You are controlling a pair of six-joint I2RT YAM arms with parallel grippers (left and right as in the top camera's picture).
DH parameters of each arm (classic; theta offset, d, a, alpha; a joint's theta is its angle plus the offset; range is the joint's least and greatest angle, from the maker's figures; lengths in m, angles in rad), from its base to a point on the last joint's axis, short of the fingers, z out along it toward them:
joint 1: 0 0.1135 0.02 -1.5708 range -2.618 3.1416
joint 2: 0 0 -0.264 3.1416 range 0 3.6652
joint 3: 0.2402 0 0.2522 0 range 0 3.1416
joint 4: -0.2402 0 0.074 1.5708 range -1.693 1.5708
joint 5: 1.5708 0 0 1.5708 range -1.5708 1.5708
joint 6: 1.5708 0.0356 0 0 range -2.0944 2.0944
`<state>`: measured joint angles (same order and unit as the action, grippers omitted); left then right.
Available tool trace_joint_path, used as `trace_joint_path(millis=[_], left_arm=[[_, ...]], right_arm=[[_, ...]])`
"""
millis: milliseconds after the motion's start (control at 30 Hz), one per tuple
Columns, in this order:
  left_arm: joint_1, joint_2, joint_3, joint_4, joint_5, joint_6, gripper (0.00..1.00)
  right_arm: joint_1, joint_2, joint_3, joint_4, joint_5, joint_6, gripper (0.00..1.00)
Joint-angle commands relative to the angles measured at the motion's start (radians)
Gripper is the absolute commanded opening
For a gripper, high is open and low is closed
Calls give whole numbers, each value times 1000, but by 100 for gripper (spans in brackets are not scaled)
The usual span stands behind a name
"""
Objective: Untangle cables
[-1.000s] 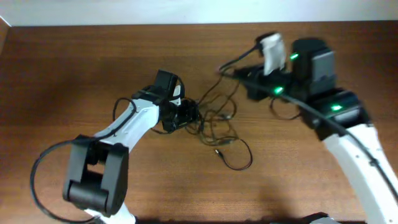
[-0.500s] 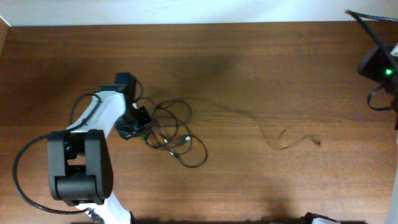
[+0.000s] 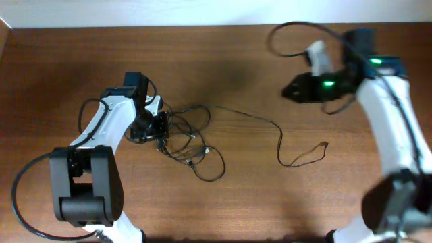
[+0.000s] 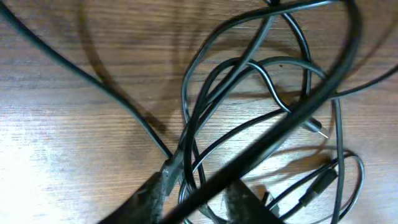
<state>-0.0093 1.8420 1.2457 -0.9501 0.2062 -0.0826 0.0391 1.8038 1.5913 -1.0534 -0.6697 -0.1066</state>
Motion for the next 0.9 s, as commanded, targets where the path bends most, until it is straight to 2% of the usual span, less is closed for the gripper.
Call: trace_joint_path(millis=[0,167,233,367,500,600,667,700,733,767,800,833,867], left_arm=[[1,-29,17,2,15,31,52],[1,-29,16,2,15,31,71],[1,-29,16,2,15,31,75],[1,-29,16,2,15,31,76],[1,-29,16,2,16,31,77],[1,-29,16,2,15,31,79],[1,-29,16,2,15,31,79],[1,-29,16,2,15,31,79],[1,-29,16,2,15,31,79],[1,-29,16,2,16,31,78],[1,-29,16,2,15,31,73],[1,-29,16,3,15,31,48],[1,-29,16,2,15,31,27]], right_arm=[[110,173,-17,63,-54,-108,58],[250,284,-17,232,-38,-256,83],[291,284,-17,328,64,-256,86],[381,290,-17,483,275,-256,89],[426,341,-17,554,312,-256,88],[441,381,-17,552,311,-256,76],[457,399,-18,548,312,-256,63],[463,409,-19,550,316,-256,52],[465,414,-19,550,327,-256,30],[465,414,-19,550,342,-256,5],[463,408,-14,548,376,-227,4],[450,382,14,526,454,-151,4],[436,346,44,494,471,-124,4]])
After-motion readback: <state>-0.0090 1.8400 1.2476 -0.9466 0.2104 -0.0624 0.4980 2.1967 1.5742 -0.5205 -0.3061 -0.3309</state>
